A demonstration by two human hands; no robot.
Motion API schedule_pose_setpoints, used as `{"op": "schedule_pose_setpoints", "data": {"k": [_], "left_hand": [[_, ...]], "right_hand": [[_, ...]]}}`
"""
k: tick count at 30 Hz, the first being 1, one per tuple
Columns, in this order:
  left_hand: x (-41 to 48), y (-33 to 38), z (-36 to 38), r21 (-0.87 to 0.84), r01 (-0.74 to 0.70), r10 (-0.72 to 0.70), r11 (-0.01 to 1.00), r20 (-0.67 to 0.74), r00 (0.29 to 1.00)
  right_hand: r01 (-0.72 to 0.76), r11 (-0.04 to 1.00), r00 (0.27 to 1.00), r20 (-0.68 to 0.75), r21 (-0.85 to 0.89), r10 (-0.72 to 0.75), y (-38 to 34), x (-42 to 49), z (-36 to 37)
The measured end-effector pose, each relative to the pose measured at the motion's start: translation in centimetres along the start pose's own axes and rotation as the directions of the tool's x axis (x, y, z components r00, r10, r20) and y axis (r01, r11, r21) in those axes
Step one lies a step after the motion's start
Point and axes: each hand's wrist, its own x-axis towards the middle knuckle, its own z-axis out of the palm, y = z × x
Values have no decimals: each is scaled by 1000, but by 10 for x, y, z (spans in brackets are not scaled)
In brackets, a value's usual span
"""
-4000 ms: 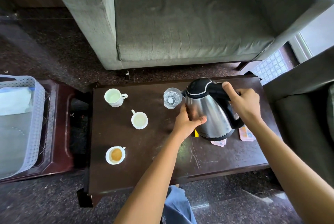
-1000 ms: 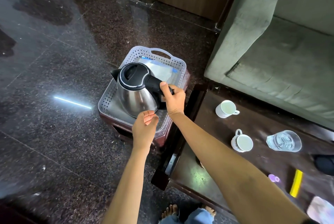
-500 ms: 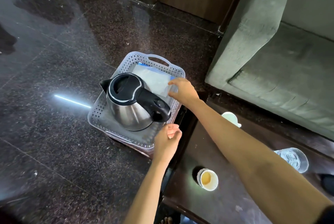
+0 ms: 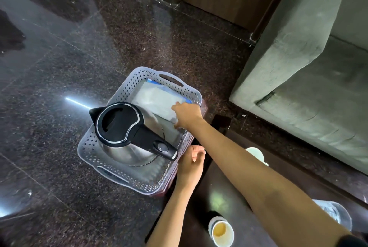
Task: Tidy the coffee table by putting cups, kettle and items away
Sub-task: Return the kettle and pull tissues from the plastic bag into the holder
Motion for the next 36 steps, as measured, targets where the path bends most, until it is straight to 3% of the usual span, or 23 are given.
{"op": "schedule_pose_setpoints", "data": {"k": [8,16,18,21,23,25,27,30,33,36], "left_hand": [[8,-12,16,1,2,-2,1000,39,999],[-1,-13,16,-68,1,-1,998,1,1000],[-1,-15,15,-78,-2,2,997,4,1000],[-7,-15,12,-94,8,-10,996,-23,1000],[-13,-13,10,-108,14,-19,994,-40,999],[-22,-6,9,-166,32,-36,986,-25,999],[-31,1,10,-236,66,-67,970,4,998],[-44,10,10,-305,82,-74,949,40,996],[-55,20,9,-374,122,-83,919,118,990],[-67,33,8,-572,208,-77,793,244,967]], "right_hand": [[-51,999,998,-25,-11,51,-6,-4,0],[10,994,999,-33,-111,-13,-19,-11,-2],[-44,998,999,-29,-37,43,-17,-13,-6],[-151,949,983,-57,278,173,-9,-19,-17],[-140,885,962,-152,444,229,-3,-26,-27],[-107,765,913,-242,635,329,5,-40,-33],[-50,576,862,-256,816,438,17,-57,-32],[57,121,839,-113,991,533,32,-95,-28],[157,-264,869,-6,952,495,40,-145,-26],[196,-440,876,45,876,481,47,-207,-19]]}}
